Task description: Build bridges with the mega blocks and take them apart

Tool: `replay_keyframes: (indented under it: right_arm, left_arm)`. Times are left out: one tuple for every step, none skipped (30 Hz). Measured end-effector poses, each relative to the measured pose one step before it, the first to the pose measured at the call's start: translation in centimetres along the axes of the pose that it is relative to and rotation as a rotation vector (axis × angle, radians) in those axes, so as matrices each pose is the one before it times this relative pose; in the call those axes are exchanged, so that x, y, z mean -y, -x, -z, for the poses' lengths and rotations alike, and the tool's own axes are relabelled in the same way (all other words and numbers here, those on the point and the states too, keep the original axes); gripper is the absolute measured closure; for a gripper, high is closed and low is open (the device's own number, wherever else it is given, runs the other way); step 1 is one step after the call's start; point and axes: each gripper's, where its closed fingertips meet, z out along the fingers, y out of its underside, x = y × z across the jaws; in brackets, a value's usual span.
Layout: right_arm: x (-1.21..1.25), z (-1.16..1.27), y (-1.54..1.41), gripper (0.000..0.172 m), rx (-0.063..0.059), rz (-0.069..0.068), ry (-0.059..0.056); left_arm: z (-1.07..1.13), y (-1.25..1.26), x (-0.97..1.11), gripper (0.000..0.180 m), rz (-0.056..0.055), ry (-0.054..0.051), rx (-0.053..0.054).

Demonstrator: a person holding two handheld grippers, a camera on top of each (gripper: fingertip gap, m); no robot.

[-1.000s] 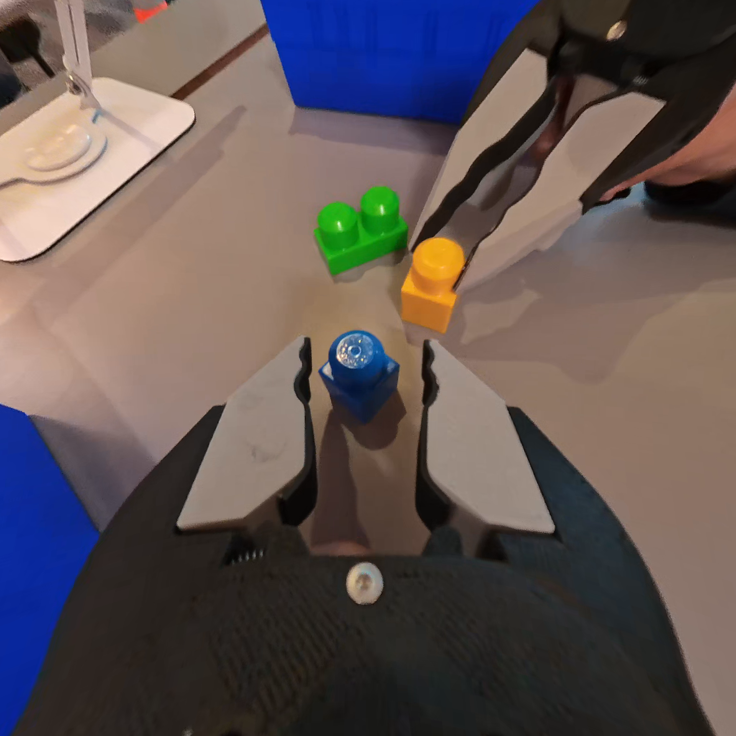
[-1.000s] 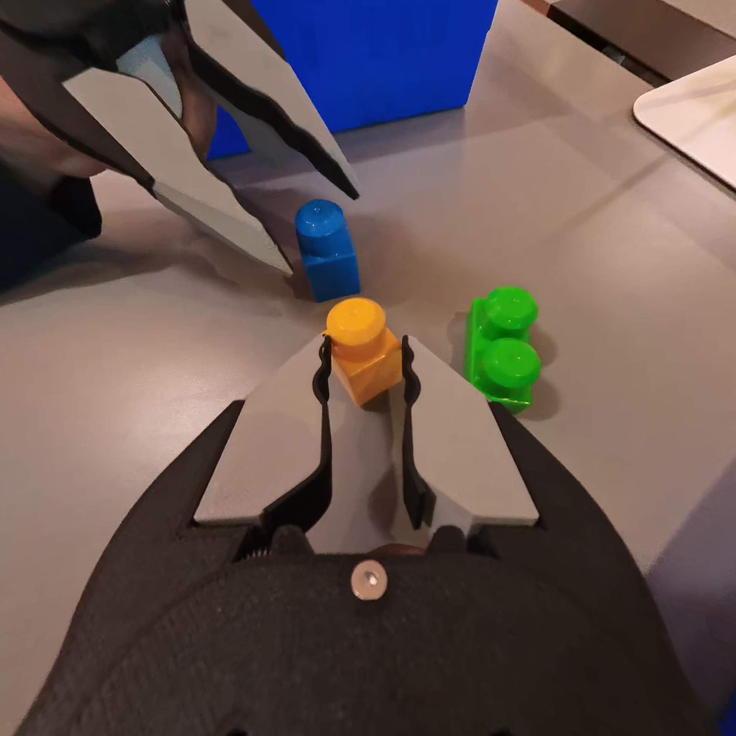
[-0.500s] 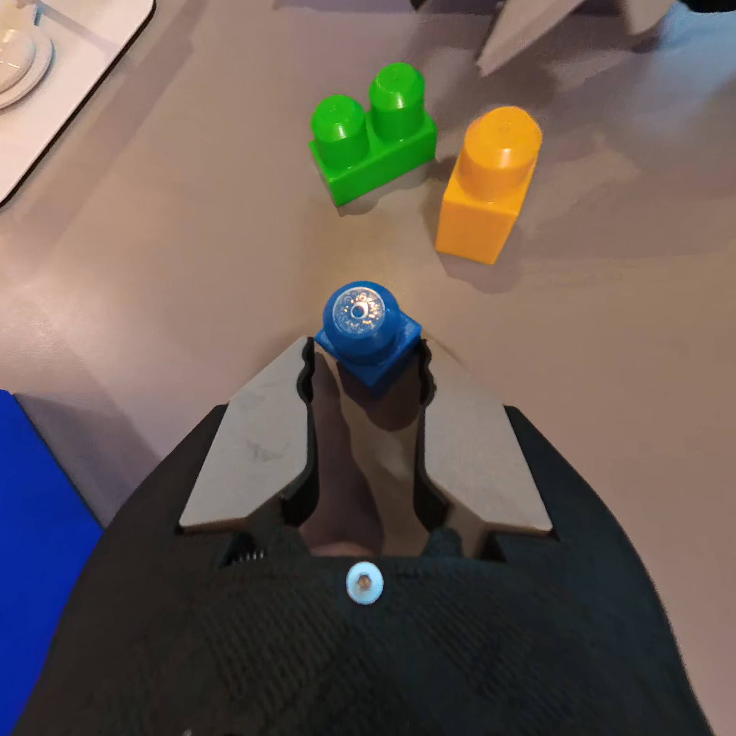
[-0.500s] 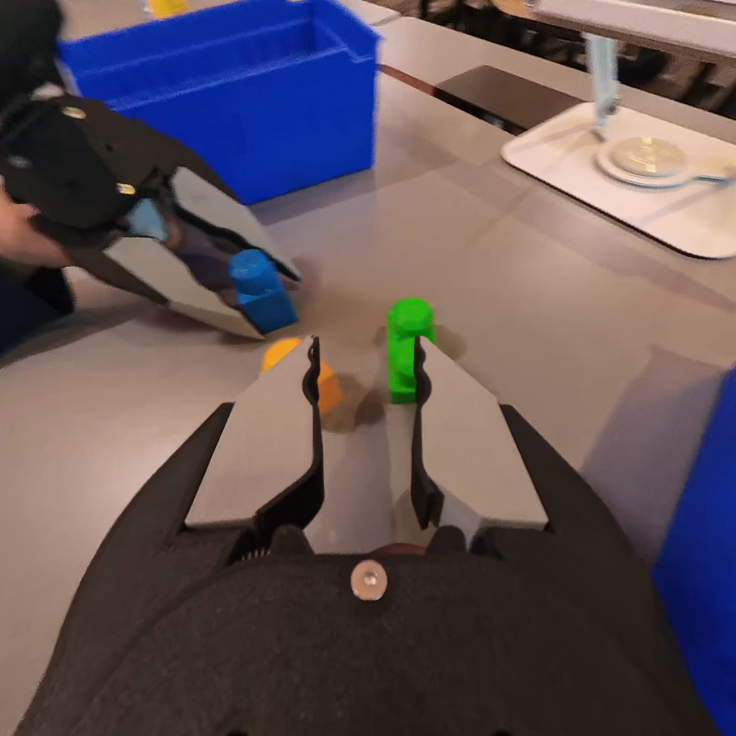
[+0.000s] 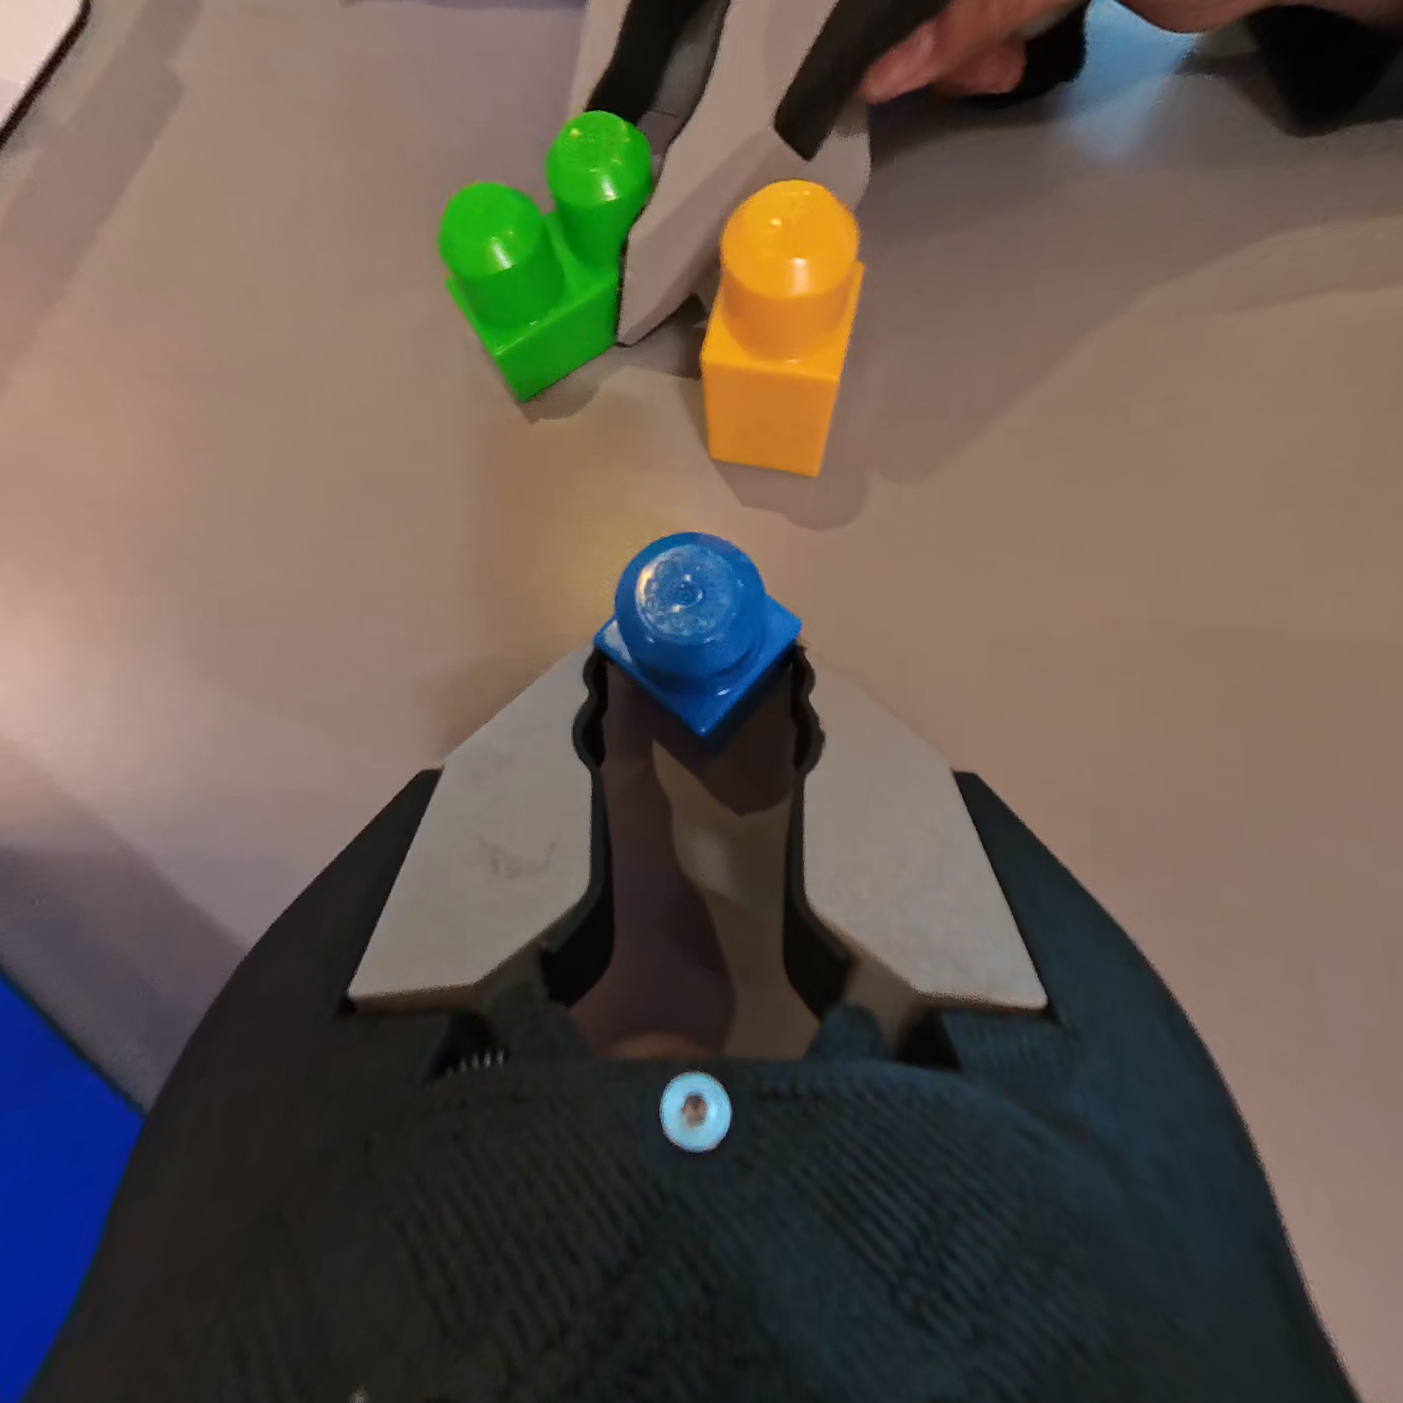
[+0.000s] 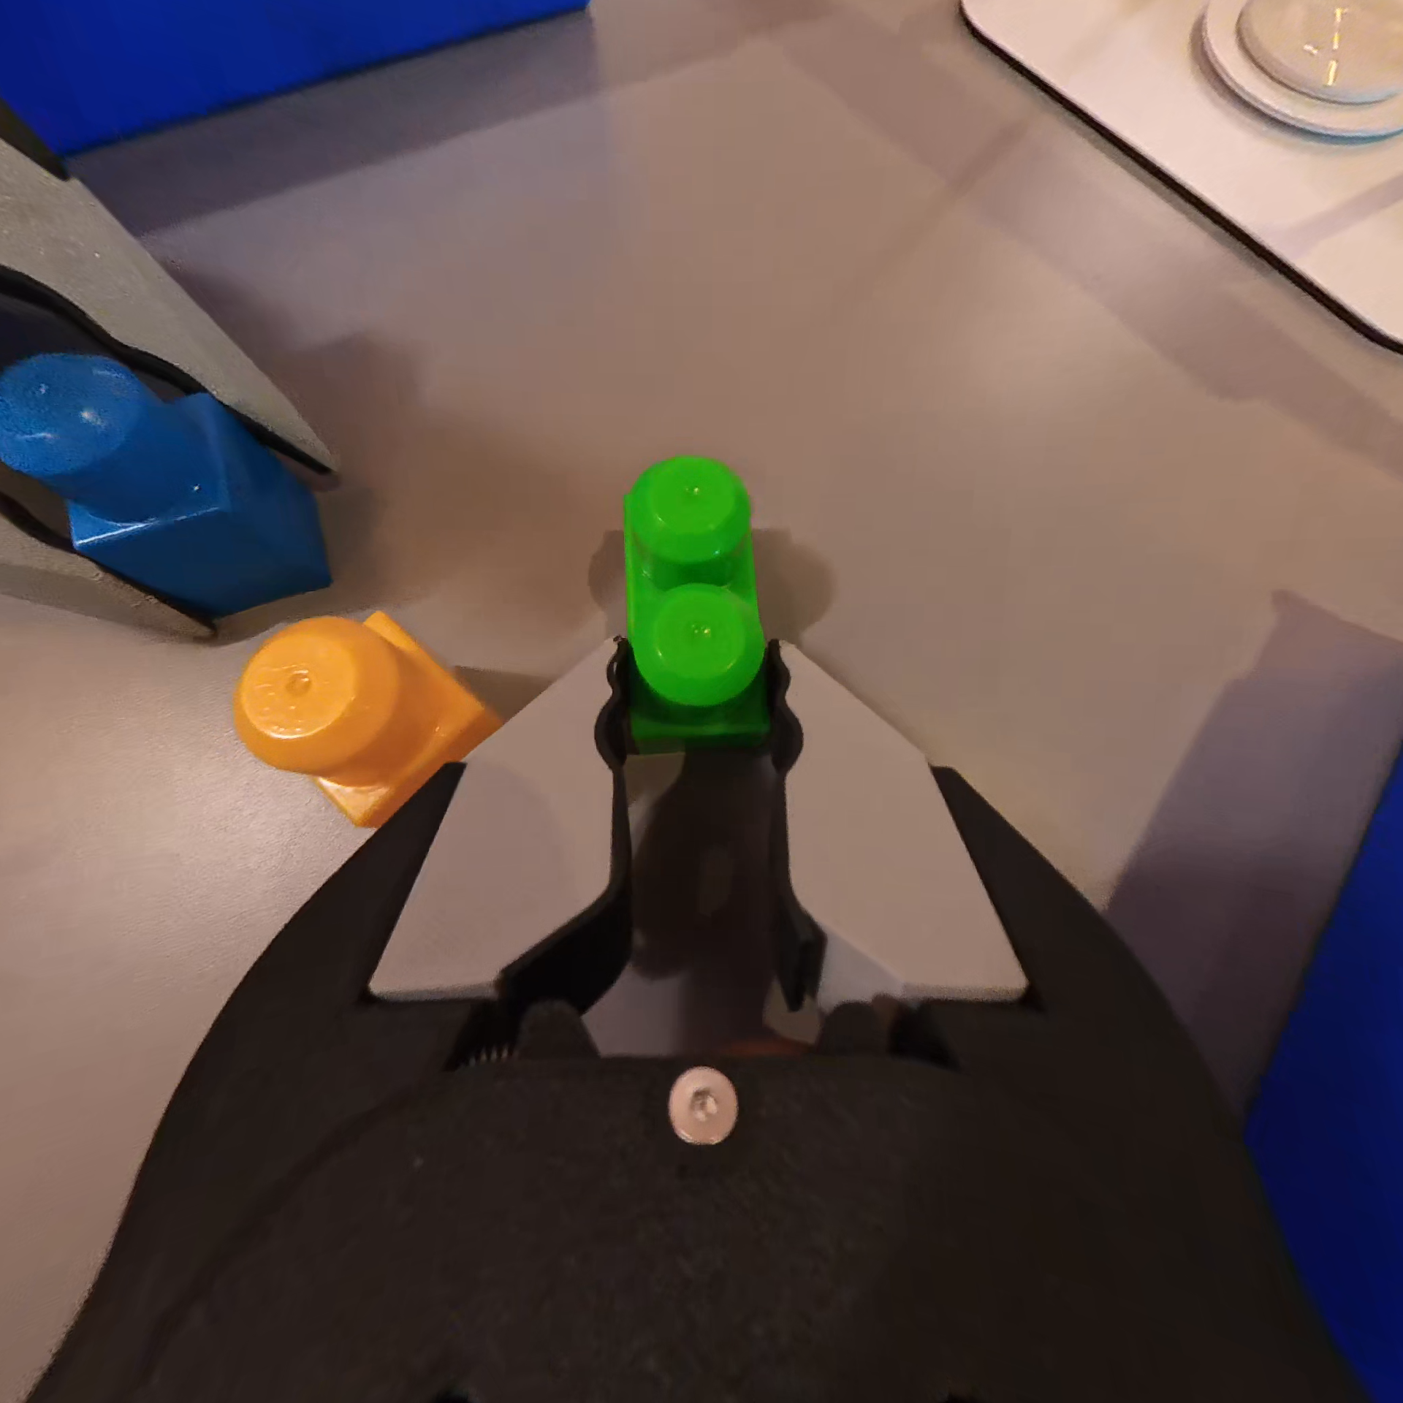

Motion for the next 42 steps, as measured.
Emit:
replay_keyframes:
  right_arm:
    - [0.114, 0.193, -0.025, 0.140, -0.0011, 0.0014, -0.0076]
    - [0.276, 0.315, -0.047, 0.140, 0.0003, -0.0002, -0.0163]
    - [0.396, 0.432, 0.046, 0.140, 0.0080, -0.0050, -0.0216]
    - [0.489, 0.551, 0.069, 0.140, 0.0102, -0.0097, -0.0274]
    - [0.581, 0.635, 0.232, 0.140, 0.0185, -0.0073, -0.0311]
    - [0.665, 0.677, 0.474, 0.140, 0.0285, -0.0021, -0.0356]
    - [0.703, 0.677, 0.605, 0.140, 0.0300, 0.0028, -0.0373]
    - [0.610, 0.623, 0.675, 0.140, 0.0302, 0.0093, -0.0321]
    - [0.563, 0.549, 0.684, 0.140, 0.0279, 0.0166, -0.0277]
    - [0.523, 0.486, 0.509, 0.140, 0.0157, 0.0194, -0.0266]
    - [0.385, 0.417, 0.290, 0.140, 0.0049, 0.0141, -0.0205]
    - [0.247, 0.309, 0.218, 0.140, 0.0064, 0.0042, -0.0125]
    - [0.174, 0.215, 0.105, 0.140, 0.0051, -0.0057, -0.0088]
    - [0.161, 0.169, -0.034, 0.140, -0.0007, -0.0087, -0.0103]
    - [0.105, 0.111, -0.079, 0.140, -0.0012, -0.0083, -0.0074]
    - [0.025, 0.068, -0.051, 0.140, 0.0006, -0.0068, -0.0023]
    - [-0.008, 0.054, -0.084, 0.140, -0.0026, -0.0041, -0.0009]
    - [0.007, 0.065, -0.064, 0.140, -0.0042, 0.0014, -0.0012]
    - [0.039, 0.062, -0.082, 0.140, -0.0066, 0.0055, -0.0003]
    - [0.088, 0.071, -0.076, 0.140, -0.0065, 0.0048, -0.0020]
    - [0.138, 0.055, -0.006, 0.140, -0.0013, 0.0012, -0.0038]
    - [0.161, 0.052, 0.070, 0.140, 0.0032, -0.0019, -0.0038]
    - [0.163, 0.059, 0.102, 0.140, 0.0034, -0.0019, -0.0044]
    - [0.165, 0.067, 0.103, 0.140, 0.0013, 0.0020, -0.0061]
    - [0.138, 0.073, 0.122, 0.140, 0.0006, 0.0035, -0.0050]
    - [0.085, 0.042, 0.164, 0.140, 0.0040, 0.0013, -0.0038]
    - [0.058, 0.022, 0.241, 0.140, 0.0108, -0.0017, -0.0034]
    - [0.047, -0.018, 0.396, 0.140, 0.0215, -0.0035, -0.0037]
    - [0.028, -0.020, 0.559, 0.140, 0.0343, -0.0041, -0.0027]
    - [0.026, -0.013, 0.780, 0.140, 0.0497, -0.0019, -0.0018]
    - [0.077, 0.004, 0.900, 0.140, 0.0562, 0.0027, -0.0038]
    - [-0.003, 0.009, 0.950, 0.140, 0.0573, 0.0087, 0.0009]
    - [-0.100, 0.000, 0.998, 0.140, 0.0587, 0.0147, 0.0084]
    - [-0.109, -0.021, 0.764, 0.140, 0.0394, 0.0178, 0.0087]
    - [-0.155, -0.032, 0.549, 0.140, 0.0235, 0.0184, 0.0121]
    - [-0.250, -0.077, 0.626, 0.140, 0.0272, 0.0193, 0.0192]
    - [-0.289, -0.118, 0.572, 0.140, 0.0224, 0.0180, 0.0248]
    - [-0.249, -0.128, 0.395, 0.140, 0.0092, 0.0202, 0.0214]
    - [-0.207, -0.147, 0.352, 0.140, 0.0069, 0.0206, 0.0174]
    - [-0.227, -0.166, 0.442, 0.140, 0.0148, 0.0159, 0.0184]
    - [-0.246, -0.194, 0.339, 0.140, 0.0108, 0.0126, 0.0175]
    - [-0.270, -0.199, 0.084, 0.140, -0.0018, 0.0099, 0.0182]
  left_arm:
    - [0.069, -0.312, -0.074, 0.134, -0.0074, 0.0028, -0.0160]
    - [0.098, -0.422, -0.113, 0.134, -0.0070, 0.0042, -0.0236]
    - [0.097, -0.394, -0.085, 0.134, -0.0121, 0.0022, -0.0200]
    - [0.078, -0.300, -0.065, 0.134, -0.0150, -0.0001, -0.0124]
    - [0.076, -0.523, -0.048, 0.134, -0.0153, -0.0016, -0.0253]
    - [0.049, -0.746, -0.042, 0.134, -0.0190, -0.0018, -0.0363]
    - [0.030, -0.601, -0.044, 0.134, -0.0261, -0.0020, -0.0236]
    - [0.039, -0.545, 0.009, 0.134, -0.0303, -0.0042, -0.0171]
    - [0.045, -0.428, 0.017, 0.134, -0.0238, -0.0041, -0.0129]
    - [0.031, -0.419, -0.008, 0.134, -0.0173, -0.0005, -0.0158]
    - [0.022, -0.425, 0.040, 0.134, -0.0134, -0.0021, -0.0155]
    - [0.036, 0.049, 0.118, 0.132, -0.0078, -0.0082, 0.0117]
    - [0.058, 0.332, 0.087, 0.122, 0.0063, -0.0046, 0.0248]
    - [0.091, 0.366, -0.013, 0.111, 0.0261, 0.0031, 0.0196]
    - [0.155, 0.412, -0.028, 0.110, 0.0404, 0.0047, 0.0212]
    - [0.234, 0.339, 0.022, 0.109, 0.0612, 0.0017, 0.0271]
    - [0.262, -0.104, 0.042, 0.109, 0.0823, -0.0092, 0.0167]
    - [0.293, -0.344, -0.028, 0.108, 0.0839, -0.0188, 0.0128]
    - [0.330, -0.001, -0.036, 0.109, 0.0783, -0.0297, 0.0362]
    - [0.336, -0.089, -0.025, 0.109, 0.0672, -0.0361, 0.0275]
    - [0.270, -0.680, -0.009, 0.109, 0.0513, -0.0325, -0.0114]
    - [0.134, -0.571, -0.059, 0.110, 0.0437, -0.0194, -0.0061]
    - [-0.028, 0.089, -0.107, 0.111, 0.0371, -0.0054, 0.0325]
    - [-0.154, 0.438, -0.079, 0.111, 0.0206, 0.0022, 0.0529]
    - [-0.242, 0.442, -0.012, 0.111, 0.0052, 0.0038, 0.0540]
    - [-0.351, 0.461, 0.081, 0.112, -0.0063, 0.0039, 0.0566]
    - [-0.442, 0.323, 0.077, 0.113, -0.0143, 0.0058, 0.0483]
    - [-0.470, 0.122, 0.020, 0.114, -0.0166, 0.0126, 0.0325]
    - [-0.466, -0.077, -0.056, 0.119, -0.0223, 0.0183, 0.0177]
    - [-0.417, -0.157, 0.092, 0.126, -0.0388, 0.0072, 0.0101]
    - [-0.172, -0.593, 0.342, 0.143, -0.0517, -0.0105, -0.0247]
    - [-0.252, -0.620, 0.298, 0.145, -0.0552, -0.0044, -0.0361]
    - [-0.215, -0.719, 0.268, 0.145, -0.0605, -0.0045, -0.0528]
    - [-0.173, -0.749, 0.209, 0.145, -0.0602, -0.0022, -0.0649]
    - [-0.117, -0.511, 0.135, 0.145, -0.0559, 0.0009, -0.0580]
    - [-0.063, -0.239, 0.035, 0.145, -0.0361, 0.0054, -0.0515]
    - [0.004, -0.252, -0.064, 0.145, -0.0132, 0.0168, -0.0570]
    - [0.037, -0.143, 0.015, 0.145, -0.0142, 0.0113, -0.0456]
    - [0.007, -0.067, 0.004, 0.145, -0.0237, 0.0073, -0.0297]
    - [-0.049, -0.169, 0.032, 0.145, -0.0285, 0.0005, -0.0245]
    - [-0.094, -0.222, 0.112, 0.145, -0.0221, -0.0067, -0.0218]
    - [-0.155, -0.166, 0.177, 0.145, -0.0090, -0.0129, -0.0160]
